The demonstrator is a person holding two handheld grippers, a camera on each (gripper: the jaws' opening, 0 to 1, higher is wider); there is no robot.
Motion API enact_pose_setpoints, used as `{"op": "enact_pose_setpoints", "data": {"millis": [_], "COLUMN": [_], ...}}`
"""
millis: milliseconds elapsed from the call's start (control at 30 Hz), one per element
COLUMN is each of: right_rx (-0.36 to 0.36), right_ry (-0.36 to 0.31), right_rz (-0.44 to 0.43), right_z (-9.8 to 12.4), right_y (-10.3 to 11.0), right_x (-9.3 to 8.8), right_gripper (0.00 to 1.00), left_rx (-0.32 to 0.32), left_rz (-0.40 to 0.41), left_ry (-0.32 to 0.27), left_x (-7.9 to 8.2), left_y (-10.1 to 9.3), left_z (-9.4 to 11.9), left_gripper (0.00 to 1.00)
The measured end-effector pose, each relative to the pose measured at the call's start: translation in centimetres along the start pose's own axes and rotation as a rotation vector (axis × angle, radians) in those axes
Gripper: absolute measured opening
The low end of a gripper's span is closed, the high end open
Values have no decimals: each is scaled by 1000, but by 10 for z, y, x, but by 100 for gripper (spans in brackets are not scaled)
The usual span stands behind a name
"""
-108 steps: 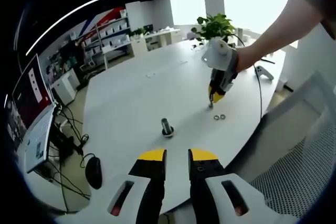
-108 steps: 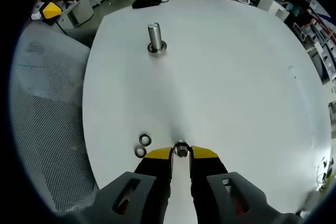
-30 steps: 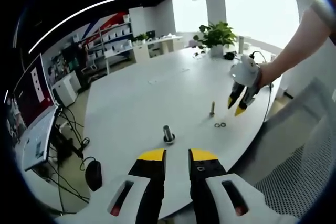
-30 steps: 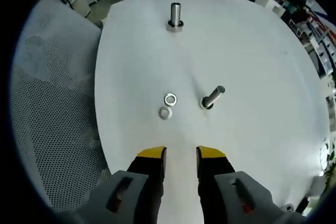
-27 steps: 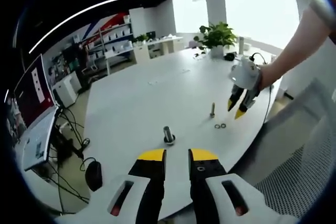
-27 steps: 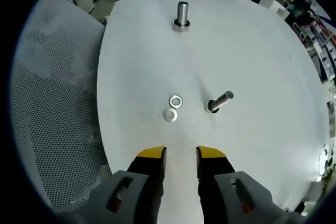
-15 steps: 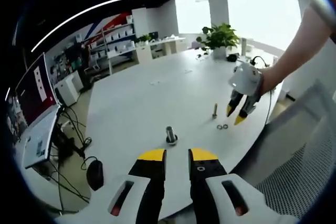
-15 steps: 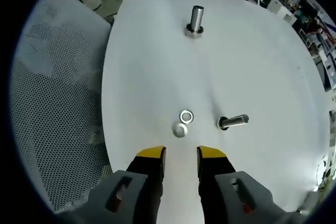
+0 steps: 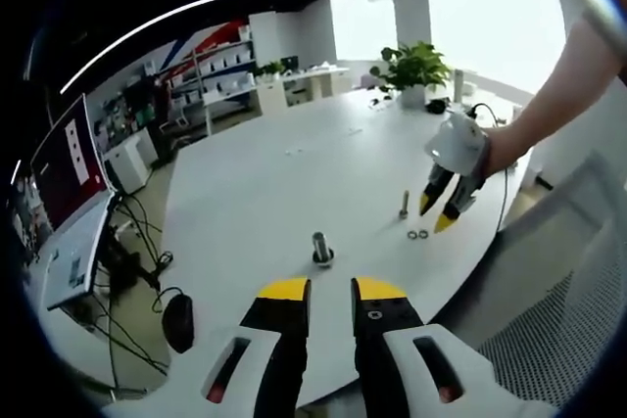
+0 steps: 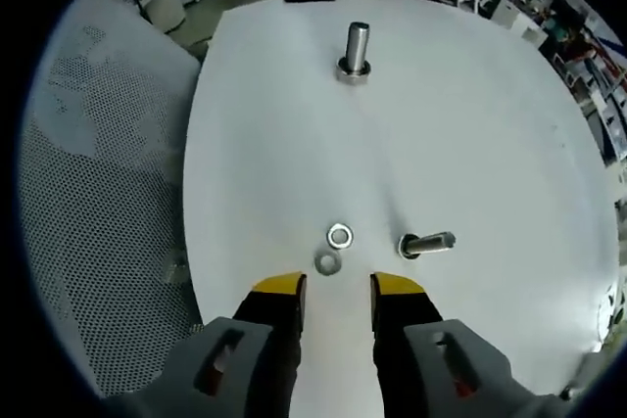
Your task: Place the washer onto the threaded stud by aligning its center hole with the stud, sliding it down to the base, and recovering from edge contact or off-axis alignment until the washer reaches the visible bottom stop.
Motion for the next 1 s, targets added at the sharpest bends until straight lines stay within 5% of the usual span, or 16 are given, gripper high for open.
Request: {"op": "enact_pose_setpoints", "data": {"millis": [767,1000], "right_rx": [38,46], "right_ry": [-11,-8], "right_rz": [6,112], "right_z": [-17,-18], "right_y": [5,11], "right_x": [-2,-2], "right_gripper": [26,15], "left_rx": [-23,-30], "left_rz": [6,2], "left_ry": [43,54], "left_x": [-6,-7], "left_y": [-2,-3], "left_z": [-4,-5], "left_gripper": [14,14]}}
Point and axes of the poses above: the point that each gripper's makers call its tool centre point, and the gripper's own axes: z roughly backward along the fingers, y roughly to its left, x roughly out of its top, the point moved 6 cm from there along z, roughly backward along the fingers, and after that the axes turned 7 degrees about -z, right-handed, at the moved point
